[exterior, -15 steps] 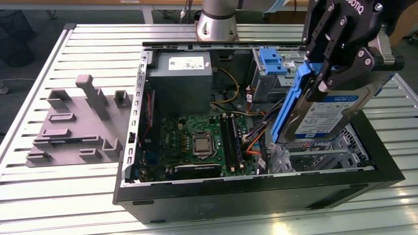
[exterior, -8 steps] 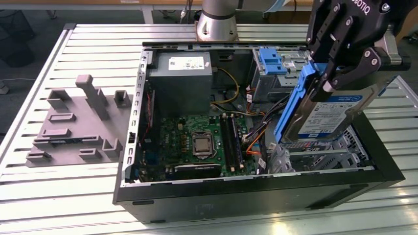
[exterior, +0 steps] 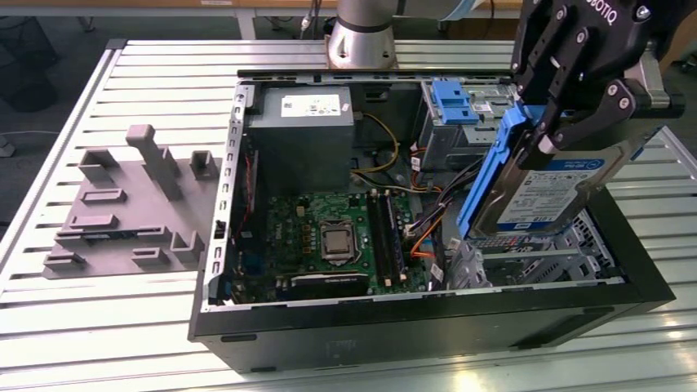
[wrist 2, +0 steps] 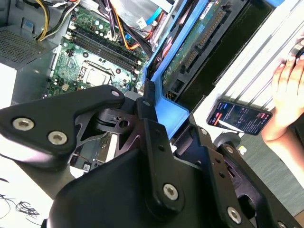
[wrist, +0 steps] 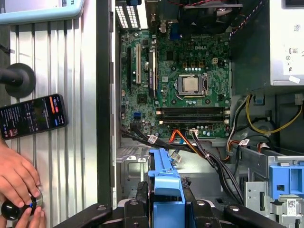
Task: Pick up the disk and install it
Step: 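Insert the disk into the insertion slot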
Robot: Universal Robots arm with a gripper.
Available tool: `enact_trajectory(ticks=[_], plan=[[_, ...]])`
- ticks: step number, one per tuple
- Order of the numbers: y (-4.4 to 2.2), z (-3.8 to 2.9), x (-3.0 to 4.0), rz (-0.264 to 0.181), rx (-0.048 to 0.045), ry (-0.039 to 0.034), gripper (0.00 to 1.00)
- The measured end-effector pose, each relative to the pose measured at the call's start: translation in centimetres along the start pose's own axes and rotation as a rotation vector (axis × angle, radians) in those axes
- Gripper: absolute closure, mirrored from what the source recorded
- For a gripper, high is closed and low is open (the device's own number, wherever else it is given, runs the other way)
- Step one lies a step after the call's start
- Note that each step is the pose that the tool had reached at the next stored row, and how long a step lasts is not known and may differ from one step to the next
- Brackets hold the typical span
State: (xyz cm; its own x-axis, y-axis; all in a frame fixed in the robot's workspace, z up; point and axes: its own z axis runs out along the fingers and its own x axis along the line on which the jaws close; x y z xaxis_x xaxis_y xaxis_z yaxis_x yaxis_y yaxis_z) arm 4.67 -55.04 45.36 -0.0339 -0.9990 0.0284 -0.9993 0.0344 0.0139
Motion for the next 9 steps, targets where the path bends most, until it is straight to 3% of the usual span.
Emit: enact_trajectory(ticks=[7, 8, 9], plan=[[-0.16, 0.15, 0.10, -0.006, 0.0002, 0.0002, 0.63], [-1.10, 0.35, 0.08, -0.006, 0.0002, 0.0000, 0.63], [-1.23, 0.39, 0.07, -0.006, 0.0002, 0.0000, 0.63]])
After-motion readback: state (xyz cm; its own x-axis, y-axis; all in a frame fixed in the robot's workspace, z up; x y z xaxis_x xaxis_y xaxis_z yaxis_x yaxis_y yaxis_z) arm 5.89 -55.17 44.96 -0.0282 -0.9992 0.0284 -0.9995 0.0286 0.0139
